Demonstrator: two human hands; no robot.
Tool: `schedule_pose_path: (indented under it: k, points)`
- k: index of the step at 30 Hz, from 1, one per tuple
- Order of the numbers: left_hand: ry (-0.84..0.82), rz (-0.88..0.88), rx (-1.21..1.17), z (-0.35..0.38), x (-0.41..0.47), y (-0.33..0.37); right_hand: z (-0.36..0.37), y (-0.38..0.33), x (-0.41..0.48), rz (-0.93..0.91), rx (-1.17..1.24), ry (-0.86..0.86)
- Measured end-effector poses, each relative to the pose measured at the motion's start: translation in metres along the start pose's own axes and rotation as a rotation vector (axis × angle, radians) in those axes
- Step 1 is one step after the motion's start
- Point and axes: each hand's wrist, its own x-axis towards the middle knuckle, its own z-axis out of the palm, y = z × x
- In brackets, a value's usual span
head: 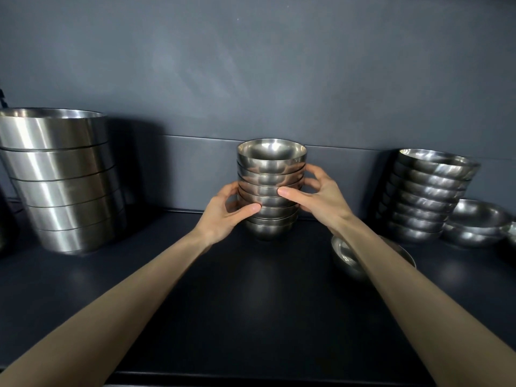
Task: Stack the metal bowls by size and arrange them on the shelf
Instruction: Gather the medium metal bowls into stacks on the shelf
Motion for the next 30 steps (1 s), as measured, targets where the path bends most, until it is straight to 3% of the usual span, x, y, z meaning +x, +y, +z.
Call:
schedule_pose_path:
  k: [30]
  points:
    - [-0.046,-0.020,0.017,-0.003,-0.003,-0.005,0.003,-0.007,0.001,-0.006,-0.045,-0.026]
